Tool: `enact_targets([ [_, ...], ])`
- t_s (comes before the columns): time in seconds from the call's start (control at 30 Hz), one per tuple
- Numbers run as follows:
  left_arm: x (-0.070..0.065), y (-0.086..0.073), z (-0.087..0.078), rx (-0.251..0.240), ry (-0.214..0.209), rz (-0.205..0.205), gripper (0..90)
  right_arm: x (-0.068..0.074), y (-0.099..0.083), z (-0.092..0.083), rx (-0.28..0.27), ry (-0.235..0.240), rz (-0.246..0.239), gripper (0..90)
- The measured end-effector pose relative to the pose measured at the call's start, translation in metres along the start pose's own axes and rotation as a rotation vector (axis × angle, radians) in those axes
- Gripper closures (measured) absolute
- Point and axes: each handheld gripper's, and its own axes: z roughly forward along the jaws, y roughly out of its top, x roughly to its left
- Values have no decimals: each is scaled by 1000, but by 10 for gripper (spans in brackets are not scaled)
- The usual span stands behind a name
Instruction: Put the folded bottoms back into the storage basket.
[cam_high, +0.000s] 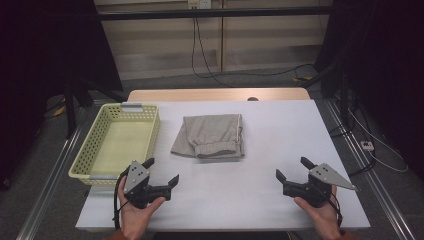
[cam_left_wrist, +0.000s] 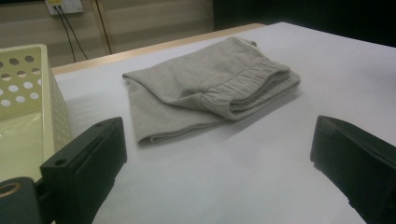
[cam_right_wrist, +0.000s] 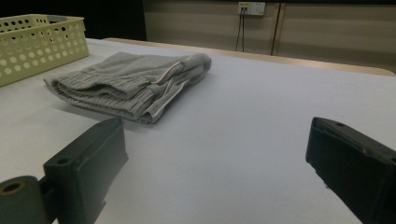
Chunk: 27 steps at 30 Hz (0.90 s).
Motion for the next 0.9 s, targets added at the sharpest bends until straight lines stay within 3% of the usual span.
enact_targets([
  [0.23,-5,3,3,-2,-10,-6,62,-2,-1,0,0,6,12,46],
  [0.3,-6,5,7,14,-6,16,57,-3,-1,1,4,11,16,45],
  [0.47,-6,5,11,35,-21,-8,57,-4,-3,2,11,16,19,46],
  [0.53,-9,6,13,36,-26,14,57,-3,-3,2,10,16,21,46],
  [0.67,-8,4,16,55,-35,10,57,0,-2,3,12,19,18,48],
  [0.9,-10,10,19,45,-44,8,49,1,0,1,-1,16,19,44],
])
